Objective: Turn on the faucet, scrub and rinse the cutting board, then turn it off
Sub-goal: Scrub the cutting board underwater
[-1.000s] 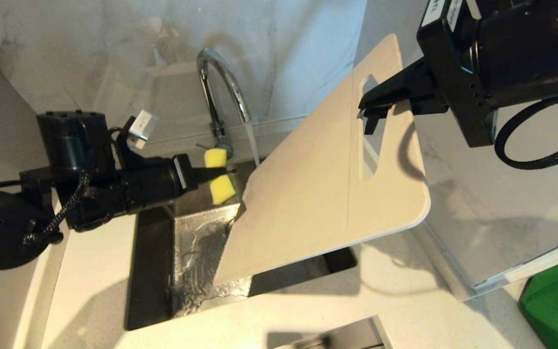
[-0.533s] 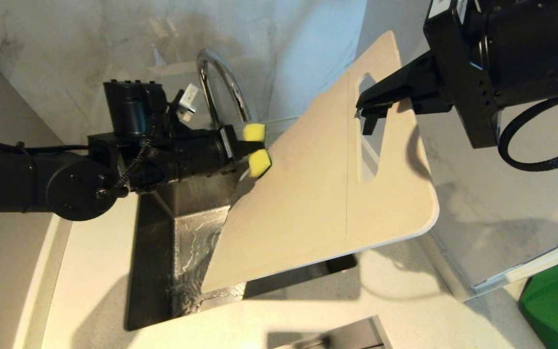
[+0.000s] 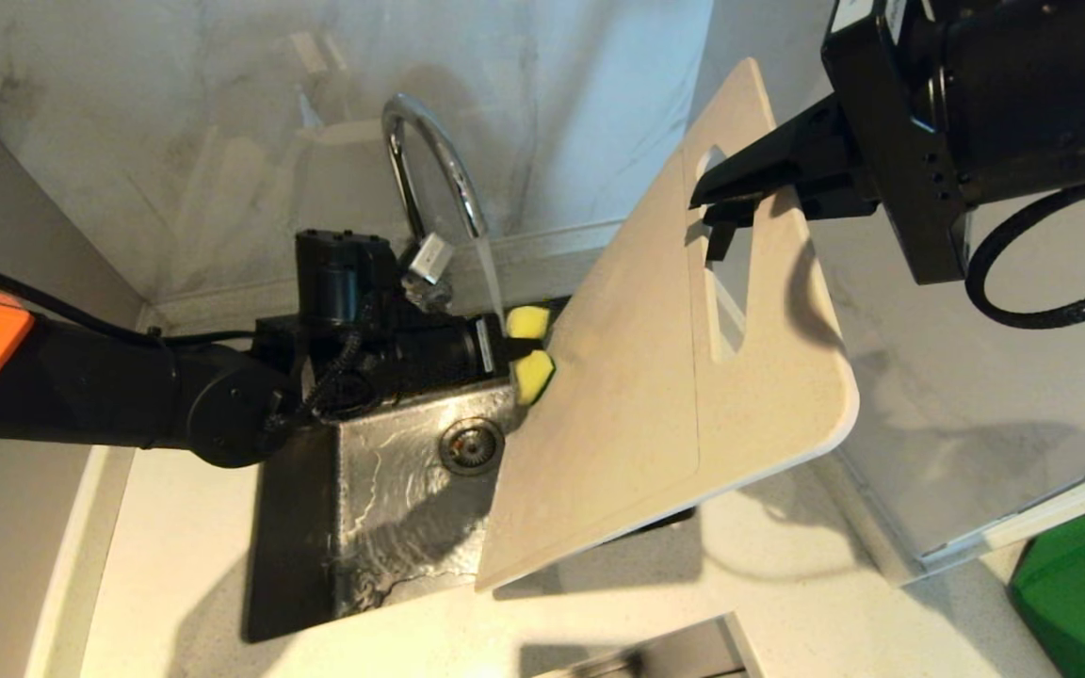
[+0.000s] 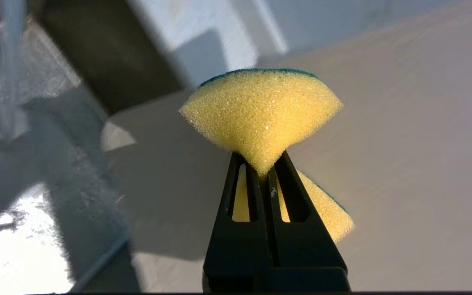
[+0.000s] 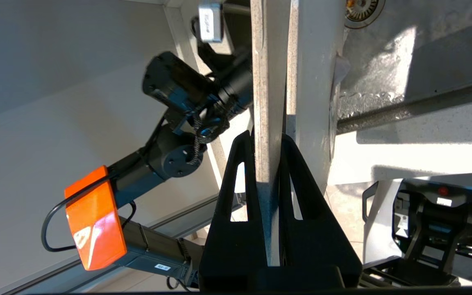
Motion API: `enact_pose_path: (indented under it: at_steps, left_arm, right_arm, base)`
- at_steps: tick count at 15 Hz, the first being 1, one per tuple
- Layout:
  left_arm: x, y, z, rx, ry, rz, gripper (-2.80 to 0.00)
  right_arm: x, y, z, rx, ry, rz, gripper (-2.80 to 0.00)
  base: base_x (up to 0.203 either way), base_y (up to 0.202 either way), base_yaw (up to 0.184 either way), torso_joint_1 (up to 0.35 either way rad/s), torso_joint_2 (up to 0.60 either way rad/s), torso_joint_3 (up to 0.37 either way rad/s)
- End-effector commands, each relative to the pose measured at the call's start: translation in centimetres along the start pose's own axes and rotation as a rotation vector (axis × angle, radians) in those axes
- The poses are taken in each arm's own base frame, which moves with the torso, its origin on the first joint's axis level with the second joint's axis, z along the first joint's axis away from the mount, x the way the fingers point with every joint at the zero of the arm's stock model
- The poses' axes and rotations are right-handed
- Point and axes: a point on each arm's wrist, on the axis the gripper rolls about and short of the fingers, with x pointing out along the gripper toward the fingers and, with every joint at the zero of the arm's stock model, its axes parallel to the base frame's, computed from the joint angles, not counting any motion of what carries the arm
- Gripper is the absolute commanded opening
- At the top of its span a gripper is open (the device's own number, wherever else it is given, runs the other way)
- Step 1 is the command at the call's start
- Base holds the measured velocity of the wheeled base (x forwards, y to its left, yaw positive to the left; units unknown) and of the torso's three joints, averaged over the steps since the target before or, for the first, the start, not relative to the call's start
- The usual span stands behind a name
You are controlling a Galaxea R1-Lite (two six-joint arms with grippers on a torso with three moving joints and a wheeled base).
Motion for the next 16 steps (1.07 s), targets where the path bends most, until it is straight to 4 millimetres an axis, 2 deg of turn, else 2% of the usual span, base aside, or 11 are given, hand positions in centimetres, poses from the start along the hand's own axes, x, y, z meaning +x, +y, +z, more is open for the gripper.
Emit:
enact_pose_path:
  at_steps: [1, 5, 10, 12, 16]
  left_arm:
    - [-1.2, 1.5, -0.8, 0.008, 0.012, 0.038, -2.80]
    - [-4.9, 5.0, -2.8, 0.011, 0.017, 0.131, -2.80]
    - [-10.6, 6.5, -5.8, -0.022, 0.031, 0.214, -2.80]
    - [-12.9, 5.4, -5.4, -0.002, -0.020, 0.205, -2.80]
    - [-17.9, 0.7, -1.6, 0.064, -0.139, 0.156, -2.80]
  right_arm:
    - [0.2, -0.1, 0.0, 0.004, 0.006, -0.004, -2.80]
    - [0.4, -0.1, 0.0, 0.005, 0.010, -0.006, -2.80]
    - [0.5, -0.1, 0.0, 0.007, 0.012, -0.008, -2.80]
    - [1.0, -0.3, -0.1, 0.010, 0.022, -0.021, -2.80]
    - [4.0, -1.2, -0.1, 0.021, 0.058, -0.068, -2.80]
  base:
    - [0.000, 0.000, 0.000, 0.000, 0.00, 0.000]
    - [0.000, 0.000, 0.000, 0.000, 0.00, 0.000]
    - [0.000, 0.000, 0.000, 0.000, 0.00, 0.000]
    - [0.000, 0.000, 0.000, 0.000, 0.00, 0.000]
    - [0.000, 0.000, 0.000, 0.000, 0.00, 0.000]
